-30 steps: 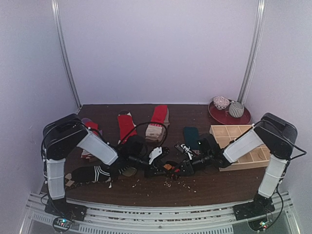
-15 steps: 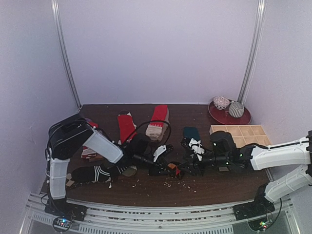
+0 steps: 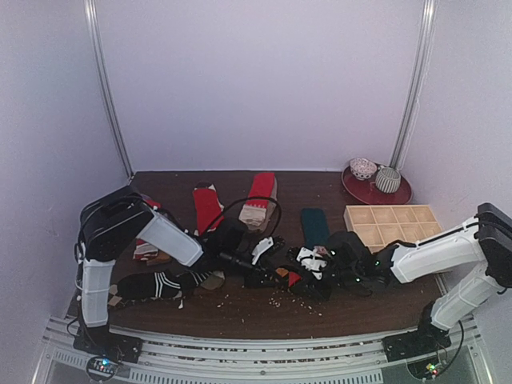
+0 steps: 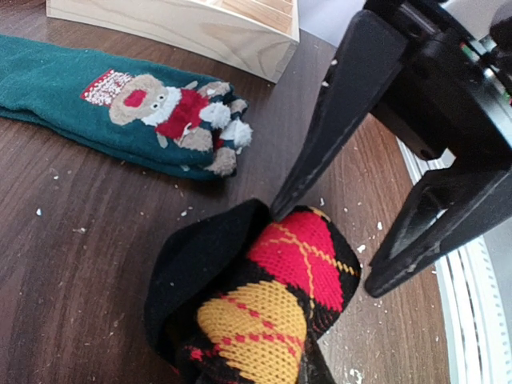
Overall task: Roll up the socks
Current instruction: Roll the sock at the center of the board.
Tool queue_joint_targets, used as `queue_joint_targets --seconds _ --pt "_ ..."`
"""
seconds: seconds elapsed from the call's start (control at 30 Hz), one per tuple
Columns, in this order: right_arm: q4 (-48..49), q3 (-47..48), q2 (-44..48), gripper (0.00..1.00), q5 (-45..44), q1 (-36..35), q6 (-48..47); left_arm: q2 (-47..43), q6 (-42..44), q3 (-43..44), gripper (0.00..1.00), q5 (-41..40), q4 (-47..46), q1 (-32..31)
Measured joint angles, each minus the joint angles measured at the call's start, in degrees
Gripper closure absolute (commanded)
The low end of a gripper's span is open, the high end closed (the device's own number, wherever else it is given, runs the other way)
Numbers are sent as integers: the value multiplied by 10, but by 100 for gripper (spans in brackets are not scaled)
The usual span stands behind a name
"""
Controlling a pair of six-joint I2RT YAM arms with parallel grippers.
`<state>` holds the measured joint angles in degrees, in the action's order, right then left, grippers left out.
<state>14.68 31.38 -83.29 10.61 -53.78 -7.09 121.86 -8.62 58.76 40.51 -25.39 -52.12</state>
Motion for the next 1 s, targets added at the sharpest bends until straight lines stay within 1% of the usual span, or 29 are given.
queue_joint_targets --seconds 0.03,0.07,0.2,0.3,0.4,0.47,0.5,0.53,0.57,0.6,0.73,0.8,0.9,0.97,1.0 --pt "0 3 -6 53 0 0 -1 0 0 0 100 0 0 0" --pt "2 5 -11 58 -1 0 -2 0 0 0 100 0 0 0" --pt "7 12 -32 71 -1 0 -1 0 0 -1 100 1 0 0" --pt "9 15 -39 78 1 0 4 0 0 -1 100 2 0 1" --pt "0 28 -50 80 8 0 21 -1 1 -1 81 1 1 3" --pt "0 36 -59 80 17 3 42 -9 4 -4 66 -10 3 4" --pt "1 39 -64 80 24 6 52 -14 8 -6 61 -17 5 4" --pt "3 43 -72 80 34 9 66 -19 12 -9 57 -28 11 3" --pt "5 48 -80 80 43 13 78 -25 17 -10 47 -40 18 3" --pt "7 54 -88 81 53 17 92 -30 22 -12 41 -51 25 3" --pt "21 67 -122 81 94 31 149 -53 43 -22 19 -106 49 4" --pt "33 67 -129 81 115 38 176 -65 56 -30 15 -130 51 4" --pt "57 59 -132 81 149 51 212 -79 75 -46 13 -153 42 4" --pt "71 52 -133 81 169 61 232 -93 88 -71 13 -163 18 3" --pt "81 46 -134 81 182 67 243 -99 95 -85 10 -163 6 2"
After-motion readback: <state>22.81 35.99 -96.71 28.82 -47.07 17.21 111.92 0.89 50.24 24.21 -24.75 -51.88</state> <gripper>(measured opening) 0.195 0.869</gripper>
